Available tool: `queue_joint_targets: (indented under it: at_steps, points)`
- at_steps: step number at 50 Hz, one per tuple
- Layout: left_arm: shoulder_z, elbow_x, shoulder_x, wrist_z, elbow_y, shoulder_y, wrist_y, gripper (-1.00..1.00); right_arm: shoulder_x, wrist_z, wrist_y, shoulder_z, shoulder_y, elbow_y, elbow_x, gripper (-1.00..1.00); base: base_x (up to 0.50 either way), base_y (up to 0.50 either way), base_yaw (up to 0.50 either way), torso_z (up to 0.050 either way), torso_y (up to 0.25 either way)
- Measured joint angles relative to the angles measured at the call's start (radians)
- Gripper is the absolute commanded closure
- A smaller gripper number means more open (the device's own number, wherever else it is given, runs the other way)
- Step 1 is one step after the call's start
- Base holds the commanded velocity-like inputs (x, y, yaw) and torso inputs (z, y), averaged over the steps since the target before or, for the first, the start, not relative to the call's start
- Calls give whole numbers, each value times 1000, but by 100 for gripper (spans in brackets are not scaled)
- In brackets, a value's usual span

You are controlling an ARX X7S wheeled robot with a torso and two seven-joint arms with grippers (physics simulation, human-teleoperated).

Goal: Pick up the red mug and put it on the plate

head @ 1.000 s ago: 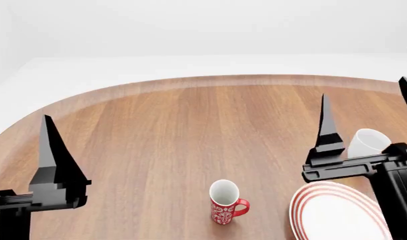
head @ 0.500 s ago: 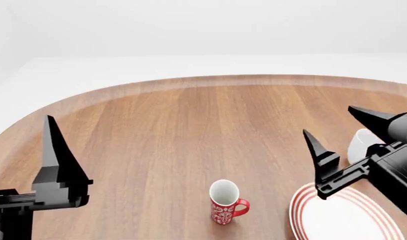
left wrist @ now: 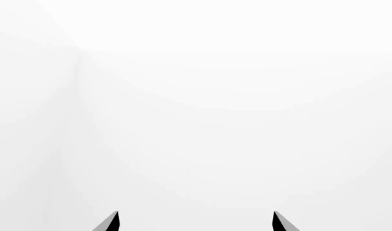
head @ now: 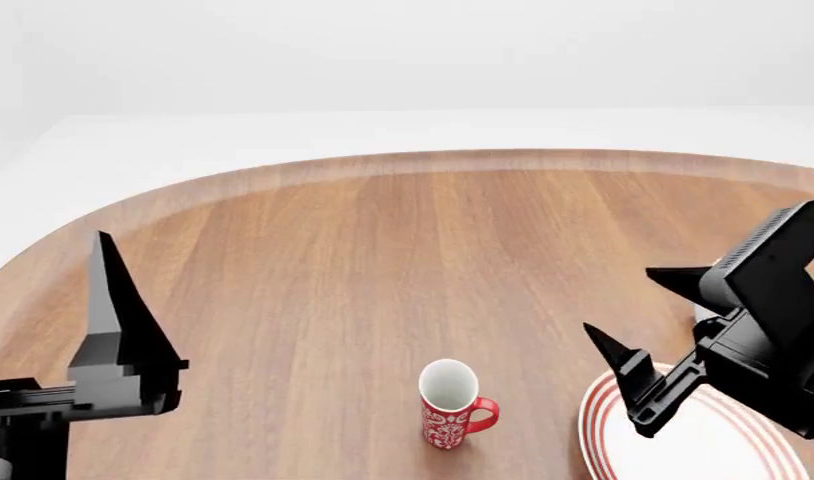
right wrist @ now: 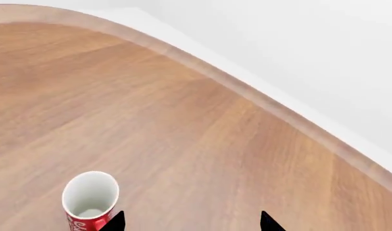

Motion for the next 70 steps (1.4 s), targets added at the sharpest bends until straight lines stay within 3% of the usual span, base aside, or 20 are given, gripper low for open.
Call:
queue_joint_targets:
  at_steps: [22,37,70]
  points:
    - [4,-3,-8,-8,-3,0,4,-100,-19,-11,8,13,-20,24,4,-100,0,0,0,0,0]
    - [6,-8,-15,-14,-4,-2,3,-100,-196,-168,-101,15,-166,168,8,-100,0,0,0,0,0]
    - [14,-11,-27,-27,-1,-2,4,-100,-441,-403,-245,48,-438,488,86,-100,0,0,0,0,0]
